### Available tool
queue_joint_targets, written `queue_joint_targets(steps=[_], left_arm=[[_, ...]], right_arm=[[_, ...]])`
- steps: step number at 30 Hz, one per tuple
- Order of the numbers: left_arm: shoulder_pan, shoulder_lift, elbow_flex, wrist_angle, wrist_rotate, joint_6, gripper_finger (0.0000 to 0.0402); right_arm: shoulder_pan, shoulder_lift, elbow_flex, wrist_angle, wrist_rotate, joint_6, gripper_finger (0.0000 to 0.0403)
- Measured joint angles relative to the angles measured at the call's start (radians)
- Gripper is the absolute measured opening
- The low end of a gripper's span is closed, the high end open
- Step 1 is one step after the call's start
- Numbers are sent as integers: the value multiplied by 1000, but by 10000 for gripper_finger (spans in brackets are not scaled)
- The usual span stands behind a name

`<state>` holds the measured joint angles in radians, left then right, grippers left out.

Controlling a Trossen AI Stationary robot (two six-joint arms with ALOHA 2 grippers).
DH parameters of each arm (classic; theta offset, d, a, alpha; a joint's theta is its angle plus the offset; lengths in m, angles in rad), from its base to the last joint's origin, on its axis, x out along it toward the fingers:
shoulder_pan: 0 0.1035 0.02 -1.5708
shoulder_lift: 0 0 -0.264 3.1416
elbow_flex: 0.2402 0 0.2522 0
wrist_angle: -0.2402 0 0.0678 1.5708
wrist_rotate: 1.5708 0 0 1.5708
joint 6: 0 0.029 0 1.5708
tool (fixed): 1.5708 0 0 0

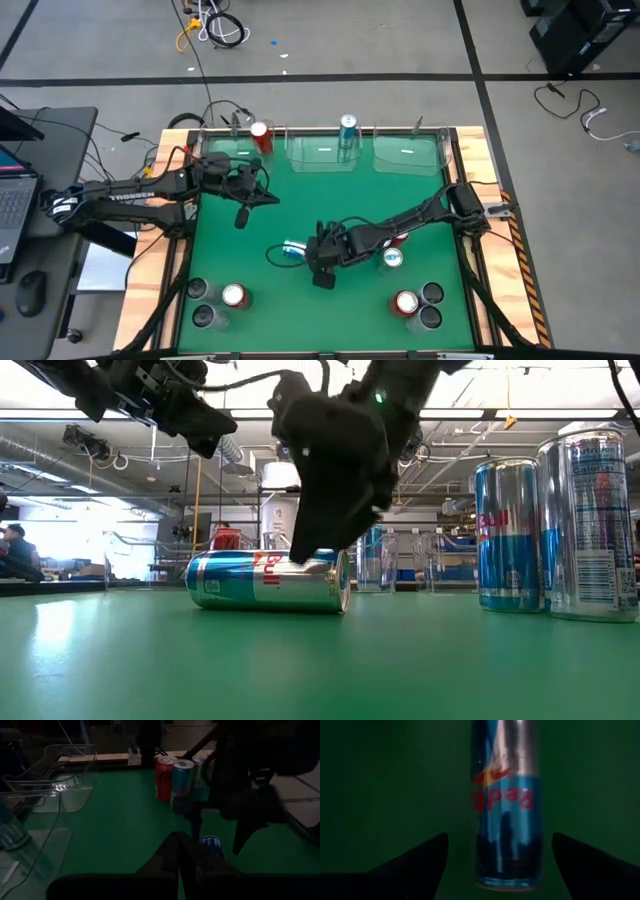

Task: Sort soda cans
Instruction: Put the blue soda can into the transparent middle bin

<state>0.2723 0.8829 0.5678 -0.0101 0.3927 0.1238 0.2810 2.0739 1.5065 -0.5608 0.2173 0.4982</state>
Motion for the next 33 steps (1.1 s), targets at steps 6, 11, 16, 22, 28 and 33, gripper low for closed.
queue_joint_targets(steps=[6, 11, 16, 22, 28, 33], left_arm=[[-7, 0, 0, -1, 0, 0, 8], [-7, 0, 0, -3, 5, -1, 8], [-18, 0, 0, -16, 28, -24, 8], [-65, 0, 0, -16, 30, -25, 8], [-123, 0, 0, -31, 0, -31, 8], [-178, 3, 0, -53, -16, -31, 8]], right_arm=[[21, 0, -115, 147, -7, 31, 358], [21, -2, -160, 160, -4, 71, 328], [19, -1, -149, 147, 11, 52, 246], [13, 2, -88, 112, 4, -39, 219], [-5, 2, 23, -85, 2, -106, 219], [-27, 2, 186, -389, 3, -183, 219]])
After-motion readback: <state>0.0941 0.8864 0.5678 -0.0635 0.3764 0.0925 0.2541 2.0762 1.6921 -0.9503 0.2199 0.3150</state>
